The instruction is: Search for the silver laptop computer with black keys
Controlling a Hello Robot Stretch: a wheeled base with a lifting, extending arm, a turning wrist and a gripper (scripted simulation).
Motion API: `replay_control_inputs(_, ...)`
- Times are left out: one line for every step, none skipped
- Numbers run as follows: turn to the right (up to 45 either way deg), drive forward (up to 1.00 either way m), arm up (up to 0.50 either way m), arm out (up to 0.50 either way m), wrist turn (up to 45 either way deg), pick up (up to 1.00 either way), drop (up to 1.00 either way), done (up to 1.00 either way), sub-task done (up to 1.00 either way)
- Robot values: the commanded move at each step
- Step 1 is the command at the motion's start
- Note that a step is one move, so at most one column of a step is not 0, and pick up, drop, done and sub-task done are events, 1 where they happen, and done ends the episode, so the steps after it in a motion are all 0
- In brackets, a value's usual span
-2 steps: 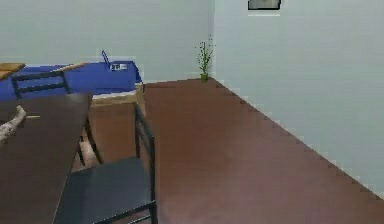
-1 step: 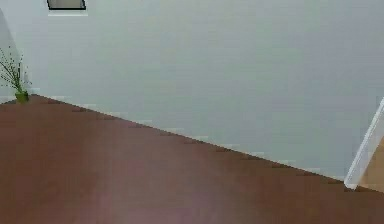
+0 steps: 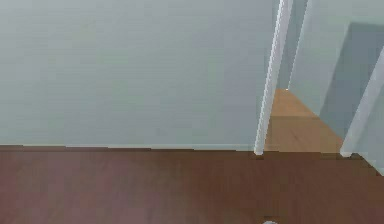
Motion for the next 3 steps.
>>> replay_control_inputs(0.0,0.35,0.00,0.00,0.0,0.00,0.00,0.00,0.00)
replay_control_inputs(-45.0,0.00,0.00,0.00,0.0,0.00,0.00,0.00,0.00)
replay_control_inputs(-30.0,0.00,0.00,0.00,0.0,0.00,0.00,0.00,0.00)
